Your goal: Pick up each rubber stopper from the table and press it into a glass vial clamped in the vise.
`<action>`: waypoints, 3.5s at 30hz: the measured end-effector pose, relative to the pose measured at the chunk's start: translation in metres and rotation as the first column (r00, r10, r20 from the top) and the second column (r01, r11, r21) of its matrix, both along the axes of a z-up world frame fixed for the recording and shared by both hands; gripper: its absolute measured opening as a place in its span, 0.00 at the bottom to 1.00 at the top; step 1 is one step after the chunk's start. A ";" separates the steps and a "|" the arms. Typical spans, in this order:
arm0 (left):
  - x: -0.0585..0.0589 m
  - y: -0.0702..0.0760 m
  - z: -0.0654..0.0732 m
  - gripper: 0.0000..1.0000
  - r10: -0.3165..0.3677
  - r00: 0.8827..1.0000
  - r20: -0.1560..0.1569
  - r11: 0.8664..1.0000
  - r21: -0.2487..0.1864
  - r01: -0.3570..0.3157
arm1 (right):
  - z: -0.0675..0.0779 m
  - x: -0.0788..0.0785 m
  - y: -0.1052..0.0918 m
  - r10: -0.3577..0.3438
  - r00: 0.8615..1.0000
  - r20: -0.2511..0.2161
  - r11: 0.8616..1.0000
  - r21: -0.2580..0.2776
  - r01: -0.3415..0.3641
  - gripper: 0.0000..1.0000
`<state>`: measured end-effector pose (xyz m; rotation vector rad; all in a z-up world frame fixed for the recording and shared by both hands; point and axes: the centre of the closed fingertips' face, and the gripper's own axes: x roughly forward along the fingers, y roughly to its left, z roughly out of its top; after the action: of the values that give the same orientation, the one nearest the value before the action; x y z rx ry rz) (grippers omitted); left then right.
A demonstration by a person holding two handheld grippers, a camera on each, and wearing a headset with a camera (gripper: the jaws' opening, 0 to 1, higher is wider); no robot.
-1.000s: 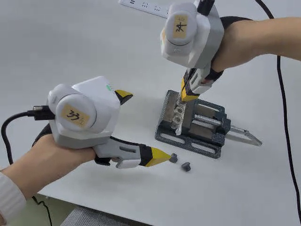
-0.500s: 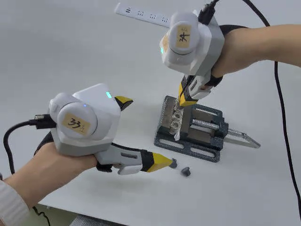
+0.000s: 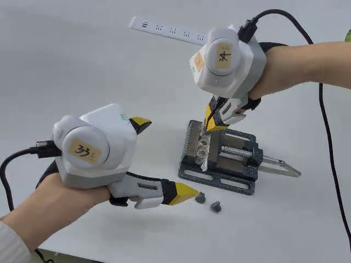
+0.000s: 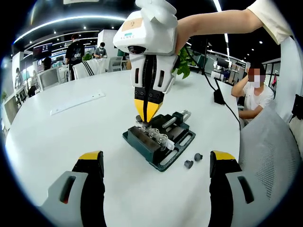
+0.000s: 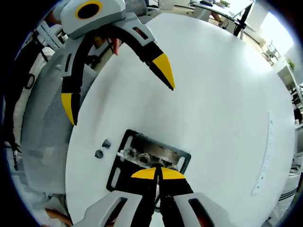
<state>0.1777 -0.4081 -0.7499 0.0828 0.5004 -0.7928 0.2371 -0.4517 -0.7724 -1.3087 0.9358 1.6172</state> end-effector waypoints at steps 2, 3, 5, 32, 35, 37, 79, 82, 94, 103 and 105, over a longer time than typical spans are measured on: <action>0.000 0.000 0.001 0.92 0.001 1.000 0.001 1.000 0.001 -0.001 | 0.000 0.000 0.000 0.020 1.000 0.009 1.000 -0.003 -0.020 0.00; 0.000 0.001 0.001 0.92 0.002 1.000 0.002 1.000 0.001 -0.002 | 0.000 0.000 0.000 0.022 1.000 0.011 1.000 -0.004 -0.022 0.00; 0.000 0.002 0.001 0.92 0.007 1.000 0.003 1.000 -0.001 -0.007 | 0.000 0.001 0.000 0.023 1.000 0.013 1.000 -0.006 -0.023 0.00; -0.002 0.002 0.012 0.94 -0.009 1.000 0.027 1.000 0.005 0.009 | 0.019 -0.046 -0.023 -0.271 0.954 -0.131 0.903 0.309 0.299 0.56; -0.004 0.001 0.015 0.94 -0.014 0.999 0.033 1.000 0.004 0.013 | 0.020 -0.052 -0.027 -0.302 0.944 -0.131 0.880 0.342 0.329 0.61; -0.005 0.001 0.017 0.94 -0.018 0.999 0.037 1.000 0.009 0.017 | 0.020 -0.053 -0.030 -0.343 0.929 -0.137 0.856 0.362 0.370 0.64; -0.030 0.000 0.022 0.95 -0.071 0.997 0.038 0.997 0.020 0.071 | -0.045 -0.119 -0.060 -0.683 0.691 -0.236 0.591 0.376 0.713 0.34; -0.033 -0.002 0.021 0.95 -0.075 0.997 0.034 0.997 0.017 0.074 | -0.047 -0.120 -0.059 -0.695 0.682 -0.231 0.583 0.374 0.721 0.28; -0.036 0.000 0.018 0.95 -0.066 0.997 0.028 0.998 0.010 0.066 | -0.049 -0.115 -0.054 -0.720 0.653 -0.235 0.554 0.373 0.744 0.10; -0.038 0.002 0.014 0.94 -0.065 0.998 0.020 0.998 0.011 0.065 | -0.056 -0.117 -0.053 -0.714 0.662 -0.228 0.574 0.350 0.740 0.04; -0.038 0.002 0.013 0.94 -0.065 0.998 0.018 0.998 0.011 0.065 | -0.056 -0.117 -0.053 -0.715 0.661 -0.226 0.573 0.350 0.741 0.04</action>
<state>0.1402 -0.4058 -0.7367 0.1166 0.4869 -0.8524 0.1203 -0.5049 -0.8282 -0.4438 0.9255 1.0869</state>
